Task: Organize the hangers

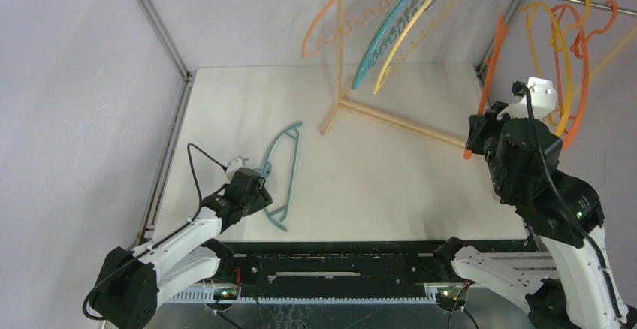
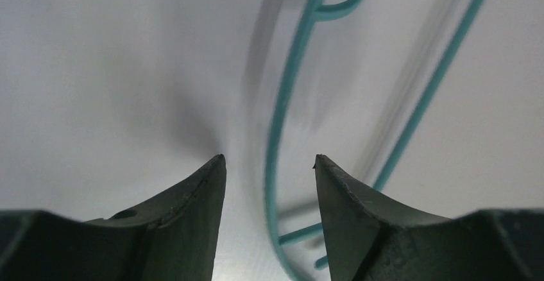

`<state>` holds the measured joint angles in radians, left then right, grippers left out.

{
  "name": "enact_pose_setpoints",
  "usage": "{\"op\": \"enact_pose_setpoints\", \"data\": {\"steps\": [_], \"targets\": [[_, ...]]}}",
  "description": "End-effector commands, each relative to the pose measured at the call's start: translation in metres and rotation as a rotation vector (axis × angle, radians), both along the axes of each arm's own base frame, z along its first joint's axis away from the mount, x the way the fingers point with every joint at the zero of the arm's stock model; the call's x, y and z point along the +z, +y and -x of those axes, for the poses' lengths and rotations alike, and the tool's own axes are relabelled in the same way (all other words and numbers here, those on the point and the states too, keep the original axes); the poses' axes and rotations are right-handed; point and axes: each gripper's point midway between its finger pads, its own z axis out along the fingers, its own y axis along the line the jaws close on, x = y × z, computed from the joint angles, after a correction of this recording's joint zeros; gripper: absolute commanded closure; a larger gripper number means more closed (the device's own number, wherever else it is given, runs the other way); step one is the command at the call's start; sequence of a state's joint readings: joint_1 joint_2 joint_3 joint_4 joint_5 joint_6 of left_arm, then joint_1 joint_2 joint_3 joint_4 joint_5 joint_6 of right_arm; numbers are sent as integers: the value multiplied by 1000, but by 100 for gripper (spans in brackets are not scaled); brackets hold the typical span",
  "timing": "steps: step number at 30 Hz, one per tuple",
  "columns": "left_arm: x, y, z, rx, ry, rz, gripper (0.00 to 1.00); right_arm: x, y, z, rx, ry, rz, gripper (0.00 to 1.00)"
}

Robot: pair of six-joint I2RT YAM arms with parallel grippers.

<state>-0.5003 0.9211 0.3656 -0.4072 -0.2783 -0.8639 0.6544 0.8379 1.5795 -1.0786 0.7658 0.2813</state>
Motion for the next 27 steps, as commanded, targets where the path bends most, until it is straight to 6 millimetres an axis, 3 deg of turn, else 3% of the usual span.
{"op": "enact_pose_setpoints", "data": {"steps": [1,6,10,13,20,27], "targets": [[-1,-17,-15,-51,-55,66,44,26,6,-19,22,-74,-7,100],[-8,-23,-23,-77,-34,88,57,36,4,-39,3,-112,-39,100],[-11,-28,-27,-108,-26,89,87,41,-4,-57,-28,-144,-63,100],[-12,-29,-31,-124,-14,81,98,43,-8,-69,-39,-157,-74,100],[-3,-33,-36,-154,-45,91,100,39,-6,-81,-17,-155,-96,100],[22,-31,-43,-155,-92,79,100,34,1,-68,21,-150,-132,100]]}}
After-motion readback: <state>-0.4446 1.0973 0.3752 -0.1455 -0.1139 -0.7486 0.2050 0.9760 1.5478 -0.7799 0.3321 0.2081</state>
